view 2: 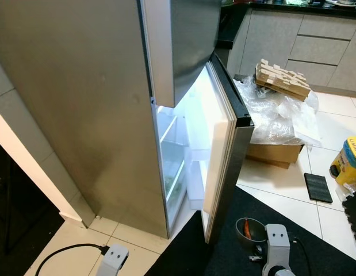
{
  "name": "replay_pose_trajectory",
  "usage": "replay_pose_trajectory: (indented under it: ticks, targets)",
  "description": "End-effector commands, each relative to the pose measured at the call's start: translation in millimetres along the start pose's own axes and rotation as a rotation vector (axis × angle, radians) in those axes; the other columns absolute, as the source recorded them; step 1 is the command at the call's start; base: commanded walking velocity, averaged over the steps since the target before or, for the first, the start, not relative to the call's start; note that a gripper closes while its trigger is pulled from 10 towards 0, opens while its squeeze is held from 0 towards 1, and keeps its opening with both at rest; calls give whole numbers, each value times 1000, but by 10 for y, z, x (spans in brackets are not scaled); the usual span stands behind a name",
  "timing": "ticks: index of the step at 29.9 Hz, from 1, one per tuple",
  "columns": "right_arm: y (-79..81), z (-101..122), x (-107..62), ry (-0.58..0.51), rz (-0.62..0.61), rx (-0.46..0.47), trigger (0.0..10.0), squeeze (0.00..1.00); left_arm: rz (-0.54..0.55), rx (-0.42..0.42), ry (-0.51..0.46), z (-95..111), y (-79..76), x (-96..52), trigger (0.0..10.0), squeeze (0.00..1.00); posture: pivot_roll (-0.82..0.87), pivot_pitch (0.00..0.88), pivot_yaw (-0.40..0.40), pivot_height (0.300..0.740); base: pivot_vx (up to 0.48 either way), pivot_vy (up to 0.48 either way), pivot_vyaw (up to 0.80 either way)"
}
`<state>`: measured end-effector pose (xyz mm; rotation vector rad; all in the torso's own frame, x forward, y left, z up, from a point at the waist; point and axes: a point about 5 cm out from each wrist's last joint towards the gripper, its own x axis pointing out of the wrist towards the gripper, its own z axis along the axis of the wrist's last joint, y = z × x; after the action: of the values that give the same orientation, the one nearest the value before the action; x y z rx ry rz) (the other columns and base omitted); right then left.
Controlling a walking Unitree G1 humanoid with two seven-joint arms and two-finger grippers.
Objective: Restocking fridge
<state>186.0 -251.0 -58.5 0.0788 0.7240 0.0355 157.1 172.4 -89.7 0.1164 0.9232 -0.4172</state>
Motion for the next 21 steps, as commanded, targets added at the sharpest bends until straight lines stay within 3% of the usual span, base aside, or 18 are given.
replay_pose_trajectory:
  ticks: [1,12,21]
  targets:
    - [-3,65,16,-26,3,-13,10000,0,7,-9,7,-3,4,2,10000,0,53,22,1,740,0,-247,0]
    - [49,115,40,-50,39,-34,10000,0,18,-15,5,-5,9,1,10000,0,54,28,5,740,0,0,0]
    - [194,382,133,-143,147,-88,10000,0,21,-9,9,-21,12,-5,10000,0,54,29,6,740,0,0,0]
